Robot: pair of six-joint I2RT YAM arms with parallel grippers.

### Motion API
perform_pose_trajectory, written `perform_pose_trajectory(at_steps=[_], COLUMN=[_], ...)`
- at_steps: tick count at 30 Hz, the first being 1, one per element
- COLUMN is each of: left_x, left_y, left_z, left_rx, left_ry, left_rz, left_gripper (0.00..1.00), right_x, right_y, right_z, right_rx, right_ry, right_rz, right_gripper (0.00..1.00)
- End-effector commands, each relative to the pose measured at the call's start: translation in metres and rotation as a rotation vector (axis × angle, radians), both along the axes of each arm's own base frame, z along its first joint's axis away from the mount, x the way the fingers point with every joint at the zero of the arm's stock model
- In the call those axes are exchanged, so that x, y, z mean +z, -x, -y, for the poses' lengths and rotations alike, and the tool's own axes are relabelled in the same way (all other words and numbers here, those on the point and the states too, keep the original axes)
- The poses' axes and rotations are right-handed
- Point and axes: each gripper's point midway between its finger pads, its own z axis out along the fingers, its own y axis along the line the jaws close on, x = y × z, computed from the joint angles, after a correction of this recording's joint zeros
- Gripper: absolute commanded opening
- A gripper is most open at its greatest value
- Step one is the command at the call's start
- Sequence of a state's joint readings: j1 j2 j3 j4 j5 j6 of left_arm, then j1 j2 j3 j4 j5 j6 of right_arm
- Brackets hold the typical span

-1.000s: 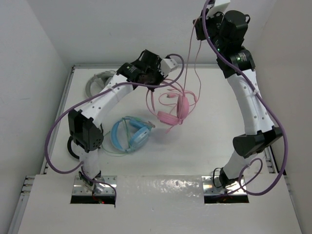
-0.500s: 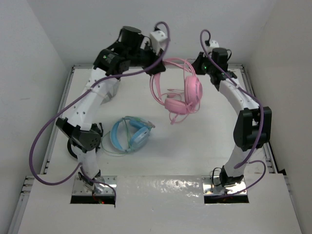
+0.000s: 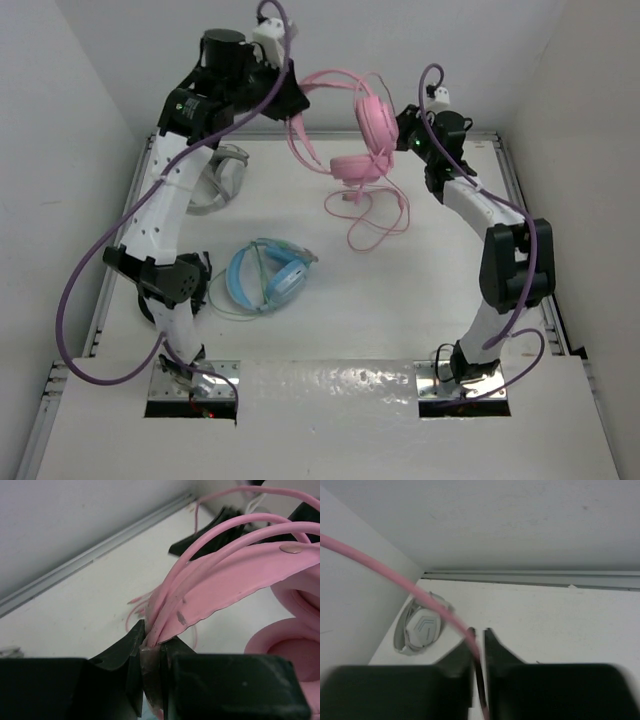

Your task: Wrap the headphones

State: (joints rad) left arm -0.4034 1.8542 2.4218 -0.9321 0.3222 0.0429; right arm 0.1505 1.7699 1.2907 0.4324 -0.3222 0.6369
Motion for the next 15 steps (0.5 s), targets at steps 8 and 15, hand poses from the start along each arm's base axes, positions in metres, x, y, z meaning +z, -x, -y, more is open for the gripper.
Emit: perform_pose_trajectory(at_steps=[8,15], left_x=[0.141,0.156], left_y=[-0.006,-0.009], left_z=[-0.029,-0.047], left_rx=[0.047,0.137], left_ry=[0.478,0.488], left_rz=[0.177,0.23], left_gripper=[0.0,0.0], right_x=[-0.044,-0.085], right_y=[-0.044,-0.088], right_z=[-0.089,-0.096], right_rx=[0.121,0.006], right_ry=[0.115,0.336], right_rz=[0.091,0.089], right_gripper=[0.64,0.7])
